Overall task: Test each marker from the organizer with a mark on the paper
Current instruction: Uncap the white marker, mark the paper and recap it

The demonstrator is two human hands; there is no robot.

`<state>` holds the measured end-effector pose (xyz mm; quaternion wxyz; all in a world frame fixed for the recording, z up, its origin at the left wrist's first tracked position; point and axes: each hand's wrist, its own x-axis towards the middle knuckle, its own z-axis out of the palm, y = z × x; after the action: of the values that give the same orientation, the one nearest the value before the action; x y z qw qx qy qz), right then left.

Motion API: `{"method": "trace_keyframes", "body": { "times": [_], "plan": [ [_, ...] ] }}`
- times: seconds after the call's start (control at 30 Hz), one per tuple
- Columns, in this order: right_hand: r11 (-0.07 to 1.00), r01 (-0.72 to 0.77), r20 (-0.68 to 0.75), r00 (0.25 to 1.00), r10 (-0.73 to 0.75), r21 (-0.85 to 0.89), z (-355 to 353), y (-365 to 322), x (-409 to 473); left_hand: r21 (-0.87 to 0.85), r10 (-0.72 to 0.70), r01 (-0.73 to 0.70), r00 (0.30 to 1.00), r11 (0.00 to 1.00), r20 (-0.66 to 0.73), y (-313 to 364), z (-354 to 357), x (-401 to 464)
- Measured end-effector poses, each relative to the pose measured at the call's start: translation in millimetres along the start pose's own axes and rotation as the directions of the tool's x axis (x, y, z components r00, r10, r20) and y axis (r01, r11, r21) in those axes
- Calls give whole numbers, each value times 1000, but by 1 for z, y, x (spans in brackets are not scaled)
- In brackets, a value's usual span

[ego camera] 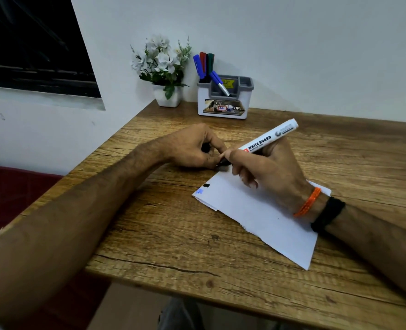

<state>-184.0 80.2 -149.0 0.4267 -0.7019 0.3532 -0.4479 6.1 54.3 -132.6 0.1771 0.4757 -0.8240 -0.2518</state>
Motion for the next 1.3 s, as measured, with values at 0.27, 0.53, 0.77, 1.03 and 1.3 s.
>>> {"method": "trace_keyframes", "body": {
  "times": [0.27,0.53,0.77,1.03,1.3],
  "plan": [
    [986,-18,-53,998,28,168,-17,-2,14,-46,-39,34,993,998,-112,-2,-3,-1],
    [946,-122,-53,988,144,301,-31,-6,19,-265,-73,12,972,964,-222,-3,-5,-1],
    [903,-199,31,979,203,380,-38,-6,22,-315,-15,-90,949,945,-314,-4,-6,3],
    [944,-154,-85,979,186,292,-37,-5,22,-486,-92,-112,922,867,-376,-2,-3,5],
    [959,-114,-102,984,144,261,-36,-3,20,-484,-96,-105,923,869,-372,2,-3,4]
  ]
}}
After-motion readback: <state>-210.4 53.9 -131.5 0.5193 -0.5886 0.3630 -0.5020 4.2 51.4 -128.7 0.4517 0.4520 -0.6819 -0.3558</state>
